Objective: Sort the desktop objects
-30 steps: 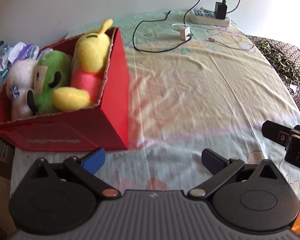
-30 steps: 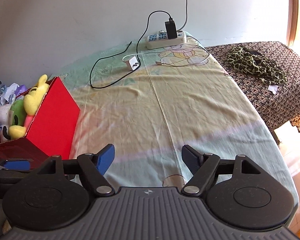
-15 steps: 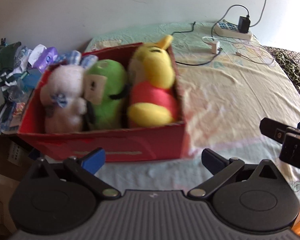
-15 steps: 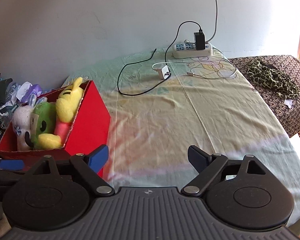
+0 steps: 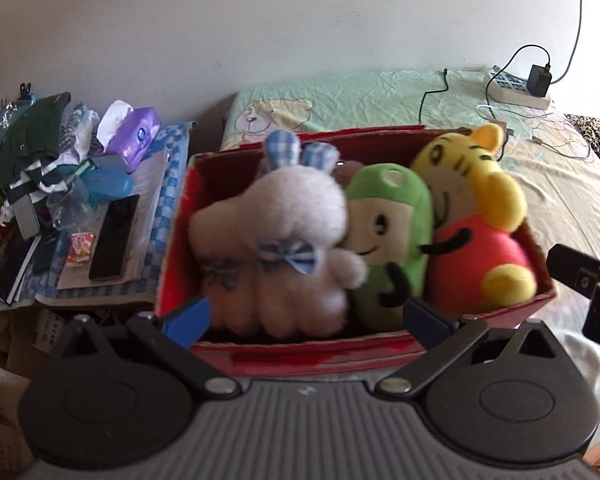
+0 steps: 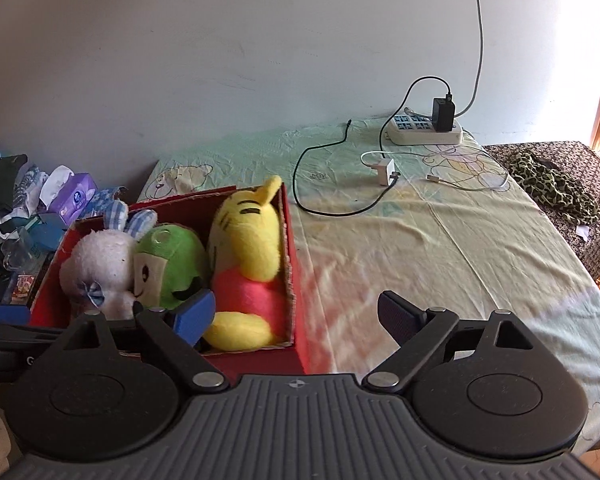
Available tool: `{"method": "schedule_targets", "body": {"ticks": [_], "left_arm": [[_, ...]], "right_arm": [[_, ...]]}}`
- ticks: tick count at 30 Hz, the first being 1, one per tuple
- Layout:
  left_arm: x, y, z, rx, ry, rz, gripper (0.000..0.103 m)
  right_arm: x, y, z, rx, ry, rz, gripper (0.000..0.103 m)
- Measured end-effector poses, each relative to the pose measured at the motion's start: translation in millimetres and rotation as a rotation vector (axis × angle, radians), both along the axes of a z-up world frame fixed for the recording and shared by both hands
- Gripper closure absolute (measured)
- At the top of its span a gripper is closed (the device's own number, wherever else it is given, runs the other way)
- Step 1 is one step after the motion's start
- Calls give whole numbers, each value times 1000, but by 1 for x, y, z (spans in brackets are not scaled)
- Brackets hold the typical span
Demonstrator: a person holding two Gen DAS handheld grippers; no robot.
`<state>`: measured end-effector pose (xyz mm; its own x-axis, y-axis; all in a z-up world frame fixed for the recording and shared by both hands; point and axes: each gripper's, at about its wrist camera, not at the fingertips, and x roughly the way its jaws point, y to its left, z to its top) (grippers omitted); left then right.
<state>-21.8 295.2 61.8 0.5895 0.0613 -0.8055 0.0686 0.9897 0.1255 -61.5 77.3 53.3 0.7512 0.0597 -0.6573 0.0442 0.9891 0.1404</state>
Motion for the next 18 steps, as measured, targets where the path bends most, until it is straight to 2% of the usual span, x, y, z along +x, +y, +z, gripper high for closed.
{"method": "schedule_targets", "body": {"ticks": [7,13,18], "left_arm": [[13,35,1,-5,9,-5,0],[19,48,4,-33,-1,24,0],[22,50,7,-19,-31,50,0]], "right_arm": [[4,25,8,19,18,-14,10],[8,44,17,-85,35,15,13],[16,39,18,-96,75,23,15]]}}
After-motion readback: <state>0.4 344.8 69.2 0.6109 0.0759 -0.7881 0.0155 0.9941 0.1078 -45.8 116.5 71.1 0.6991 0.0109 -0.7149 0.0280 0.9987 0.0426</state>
